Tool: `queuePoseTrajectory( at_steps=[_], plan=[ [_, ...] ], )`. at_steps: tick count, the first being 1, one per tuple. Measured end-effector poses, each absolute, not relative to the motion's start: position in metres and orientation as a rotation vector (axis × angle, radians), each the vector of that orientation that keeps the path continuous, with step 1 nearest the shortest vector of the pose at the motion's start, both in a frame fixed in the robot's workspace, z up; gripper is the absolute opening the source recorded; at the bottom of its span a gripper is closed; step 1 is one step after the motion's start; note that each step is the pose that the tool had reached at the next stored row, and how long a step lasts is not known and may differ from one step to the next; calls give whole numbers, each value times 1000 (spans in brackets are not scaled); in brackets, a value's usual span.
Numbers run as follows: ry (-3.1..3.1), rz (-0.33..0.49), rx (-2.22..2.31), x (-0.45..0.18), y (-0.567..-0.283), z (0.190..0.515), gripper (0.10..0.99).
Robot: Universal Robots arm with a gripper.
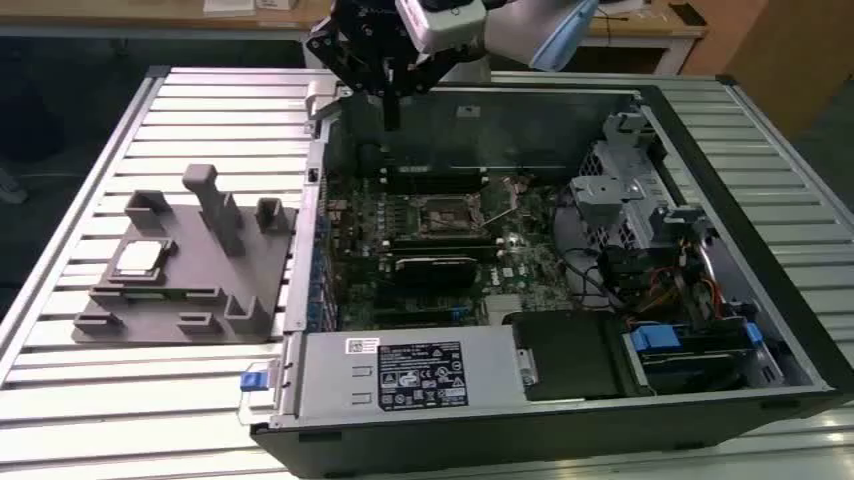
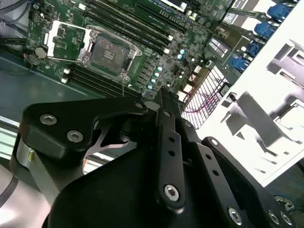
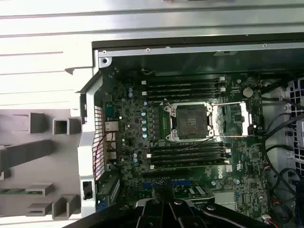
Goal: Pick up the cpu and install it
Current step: 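Reach for the cpu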
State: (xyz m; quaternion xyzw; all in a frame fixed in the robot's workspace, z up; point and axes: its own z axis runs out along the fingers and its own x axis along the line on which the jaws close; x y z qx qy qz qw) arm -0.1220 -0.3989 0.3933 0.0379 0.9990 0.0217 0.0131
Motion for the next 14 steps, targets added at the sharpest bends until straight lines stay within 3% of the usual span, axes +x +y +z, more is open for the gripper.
queuePoseTrajectory(
  at_steps=[14],
  plan=[
    [3112, 68, 118, -126, -399, 393, 106]
  ],
)
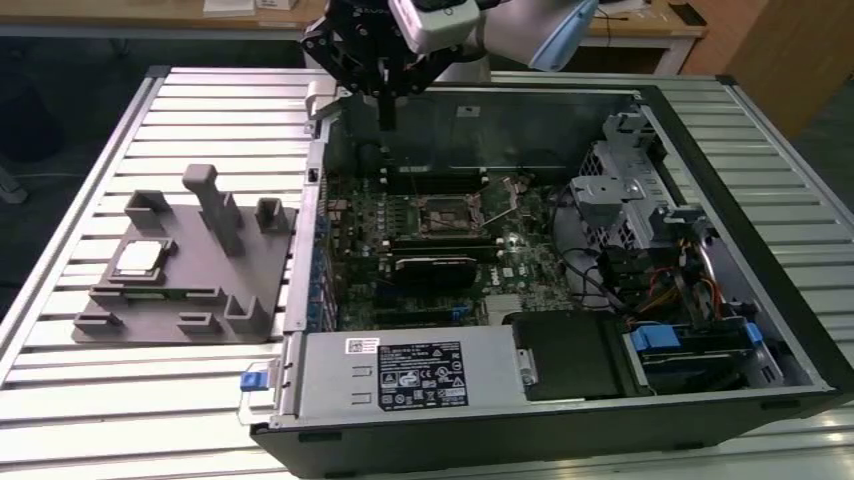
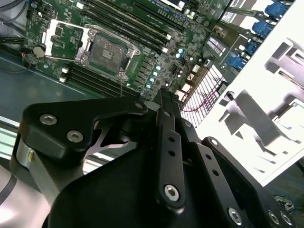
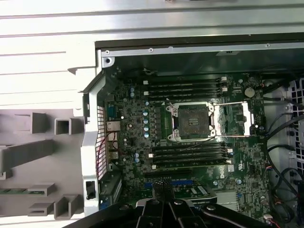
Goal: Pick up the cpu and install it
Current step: 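Reach for the cpu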
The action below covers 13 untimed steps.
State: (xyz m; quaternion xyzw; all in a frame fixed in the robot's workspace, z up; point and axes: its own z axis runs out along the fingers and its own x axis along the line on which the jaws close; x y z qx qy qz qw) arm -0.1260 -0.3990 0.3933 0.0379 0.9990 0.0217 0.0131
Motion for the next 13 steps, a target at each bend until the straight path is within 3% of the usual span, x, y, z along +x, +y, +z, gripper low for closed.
queuePoseTrajectory(
  at_steps=[13],
  plan=[
    [3113, 68, 118, -141, -399, 393, 106]
  ],
)
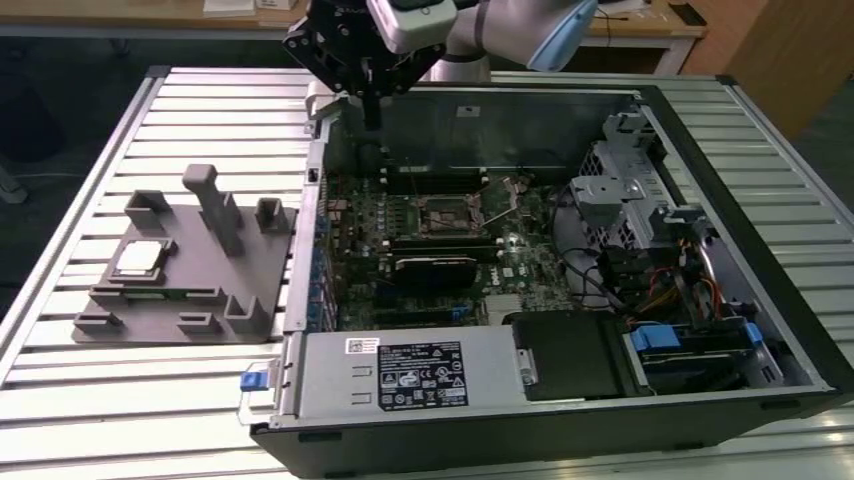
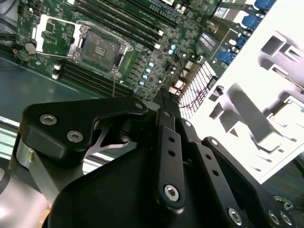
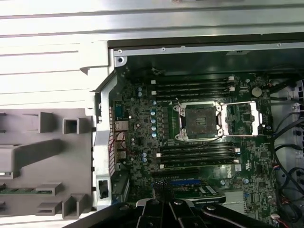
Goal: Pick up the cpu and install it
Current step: 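Reach for the cpu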
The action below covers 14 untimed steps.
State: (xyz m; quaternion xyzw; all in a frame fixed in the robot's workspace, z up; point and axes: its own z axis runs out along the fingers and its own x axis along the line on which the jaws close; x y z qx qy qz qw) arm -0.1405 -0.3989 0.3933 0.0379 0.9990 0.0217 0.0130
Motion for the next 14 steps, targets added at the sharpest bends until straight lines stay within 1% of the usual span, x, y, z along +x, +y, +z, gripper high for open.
queuePoseTrajectory(
  at_steps=[14],
  plan=[
    [3112, 68, 118, -156, -399, 393, 106]
  ],
)
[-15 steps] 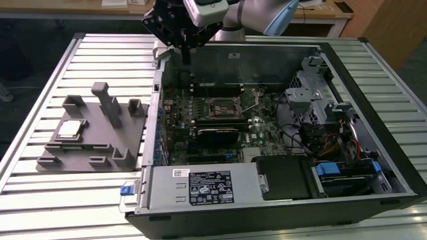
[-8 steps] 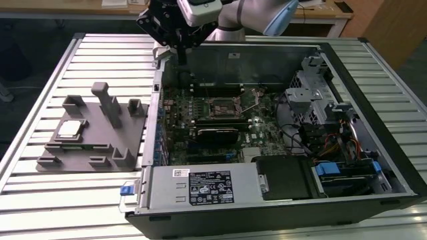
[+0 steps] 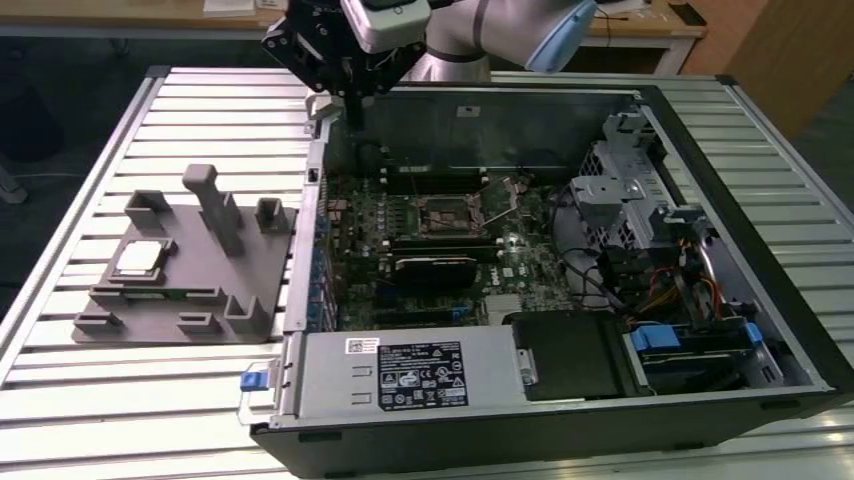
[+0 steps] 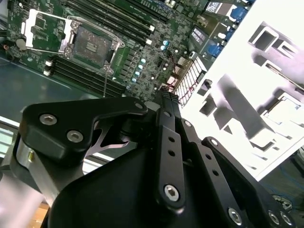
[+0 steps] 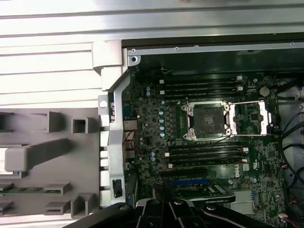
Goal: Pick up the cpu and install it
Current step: 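Reach for the cpu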
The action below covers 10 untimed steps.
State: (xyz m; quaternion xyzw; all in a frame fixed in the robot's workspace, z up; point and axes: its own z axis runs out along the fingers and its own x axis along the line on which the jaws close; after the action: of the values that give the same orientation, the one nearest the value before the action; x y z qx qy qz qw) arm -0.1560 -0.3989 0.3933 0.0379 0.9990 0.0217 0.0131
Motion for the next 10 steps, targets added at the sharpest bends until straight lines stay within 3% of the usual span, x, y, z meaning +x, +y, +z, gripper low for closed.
queuePoseTrajectory(
  at_steps=[10],
  plan=[
    [3113, 68, 118, -166, -399, 393, 106]
  ],
)
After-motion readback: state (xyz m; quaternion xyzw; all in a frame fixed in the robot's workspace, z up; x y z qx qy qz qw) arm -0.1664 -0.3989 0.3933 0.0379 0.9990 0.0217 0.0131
